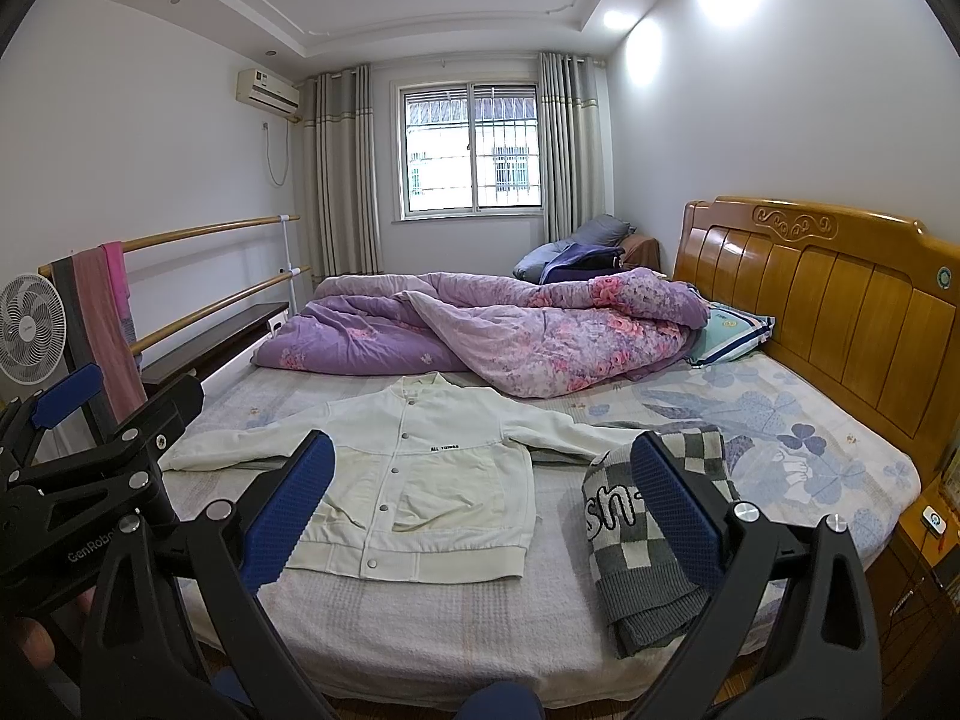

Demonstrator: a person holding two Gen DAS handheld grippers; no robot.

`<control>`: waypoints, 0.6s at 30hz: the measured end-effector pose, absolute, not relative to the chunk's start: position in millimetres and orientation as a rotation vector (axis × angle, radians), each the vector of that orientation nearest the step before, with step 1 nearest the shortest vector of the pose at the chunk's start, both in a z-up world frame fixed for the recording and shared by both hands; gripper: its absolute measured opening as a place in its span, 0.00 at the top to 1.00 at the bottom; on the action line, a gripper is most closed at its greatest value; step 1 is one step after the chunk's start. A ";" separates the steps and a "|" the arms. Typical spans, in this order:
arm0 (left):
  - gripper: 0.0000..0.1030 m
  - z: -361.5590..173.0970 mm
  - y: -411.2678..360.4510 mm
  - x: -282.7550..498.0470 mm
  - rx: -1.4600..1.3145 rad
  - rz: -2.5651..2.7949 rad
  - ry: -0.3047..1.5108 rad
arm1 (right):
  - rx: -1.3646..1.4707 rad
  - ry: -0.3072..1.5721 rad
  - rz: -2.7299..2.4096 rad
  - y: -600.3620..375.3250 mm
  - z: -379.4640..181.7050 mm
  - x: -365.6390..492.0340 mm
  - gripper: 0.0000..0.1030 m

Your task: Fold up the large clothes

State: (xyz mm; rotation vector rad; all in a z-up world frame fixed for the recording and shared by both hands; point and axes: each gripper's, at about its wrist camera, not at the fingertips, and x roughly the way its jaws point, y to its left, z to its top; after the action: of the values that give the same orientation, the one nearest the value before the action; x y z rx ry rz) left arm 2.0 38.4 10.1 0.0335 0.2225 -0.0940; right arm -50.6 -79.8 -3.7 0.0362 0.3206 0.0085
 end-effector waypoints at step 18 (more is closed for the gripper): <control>0.05 8.7 40.4 3.7 0.034 -0.098 0.225 | 0.039 0.327 0.009 -80.9 -9.4 -50.9 0.07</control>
State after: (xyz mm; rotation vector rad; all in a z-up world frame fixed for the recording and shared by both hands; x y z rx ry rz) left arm 3.7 40.4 8.7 0.0337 0.2254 -0.0975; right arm -50.9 -80.9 -9.4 0.0392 0.3269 0.0094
